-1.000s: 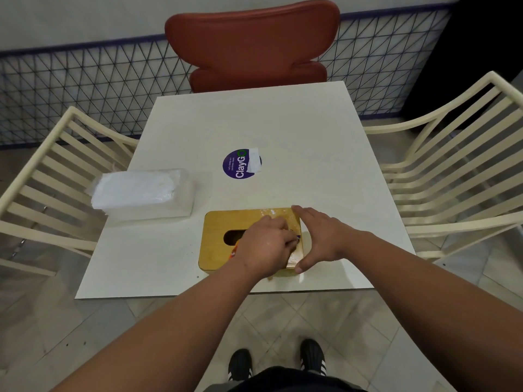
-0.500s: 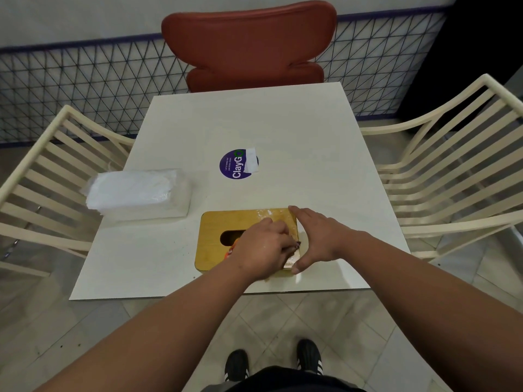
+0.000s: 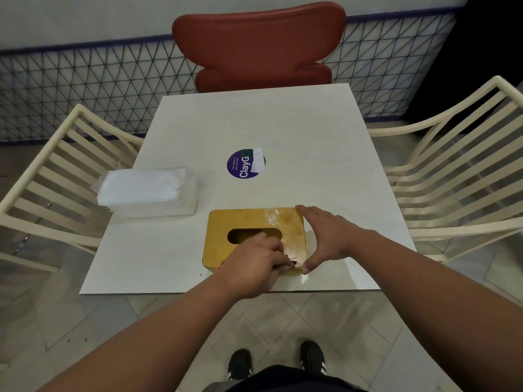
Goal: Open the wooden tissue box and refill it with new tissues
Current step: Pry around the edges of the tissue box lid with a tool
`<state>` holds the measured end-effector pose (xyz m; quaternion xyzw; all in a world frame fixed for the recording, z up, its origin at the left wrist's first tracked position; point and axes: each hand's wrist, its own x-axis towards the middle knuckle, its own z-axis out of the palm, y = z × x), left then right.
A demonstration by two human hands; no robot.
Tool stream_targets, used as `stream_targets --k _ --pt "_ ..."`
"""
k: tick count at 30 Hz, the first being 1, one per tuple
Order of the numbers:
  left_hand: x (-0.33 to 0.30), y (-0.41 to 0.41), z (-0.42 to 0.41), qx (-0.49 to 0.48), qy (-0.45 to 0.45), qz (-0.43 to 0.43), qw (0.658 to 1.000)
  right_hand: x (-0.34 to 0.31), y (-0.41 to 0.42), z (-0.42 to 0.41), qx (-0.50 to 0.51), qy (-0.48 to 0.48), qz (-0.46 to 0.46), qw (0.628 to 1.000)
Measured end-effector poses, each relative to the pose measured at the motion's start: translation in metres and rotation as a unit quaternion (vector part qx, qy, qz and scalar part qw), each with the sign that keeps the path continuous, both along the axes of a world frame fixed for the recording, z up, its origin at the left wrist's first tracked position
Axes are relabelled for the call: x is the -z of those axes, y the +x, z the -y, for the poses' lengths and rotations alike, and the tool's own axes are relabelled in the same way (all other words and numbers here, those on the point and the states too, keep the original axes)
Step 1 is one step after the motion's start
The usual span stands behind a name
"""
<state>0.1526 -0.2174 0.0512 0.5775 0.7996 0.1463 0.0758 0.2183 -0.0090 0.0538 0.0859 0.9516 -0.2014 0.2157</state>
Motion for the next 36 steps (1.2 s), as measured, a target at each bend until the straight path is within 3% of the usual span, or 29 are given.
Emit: stream_targets --k 3,9,14,18,30,33,36 --pt "-0.001 -0.007 -0.003 -0.052 0.001 0.032 0.998 -0.001 -0.001 0.000 -0.002 0.004 0.003 1.000" --pt "0.001 0.011 0.000 -0.012 -0.003 0.017 1.000 -0.003 -0.002 0.002 -0.006 0.019 0.008 1.000" --pt "-0.002 -0.003 0.004 -0.091 -0.009 0.028 0.995 -0.007 -0.004 0.004 -0.015 0.033 0.016 0.999" --pt "-0.002 0.022 -0.017 -0.093 -0.010 0.022 0.995 -0.009 -0.005 0.007 -0.016 0.050 0.020 0.998" --pt "0.002 -0.015 0.077 -0.380 0.001 -0.006 0.925 -0.018 -0.011 0.018 -0.007 0.089 0.043 0.995" --pt "0.000 -0.012 0.072 -0.377 0.005 -0.015 0.926 -0.019 -0.012 0.021 0.002 0.087 0.051 0.995" --pt "-0.003 0.007 0.045 -0.317 -0.012 0.003 0.948 -0.020 -0.012 0.023 0.009 0.088 0.058 0.994"
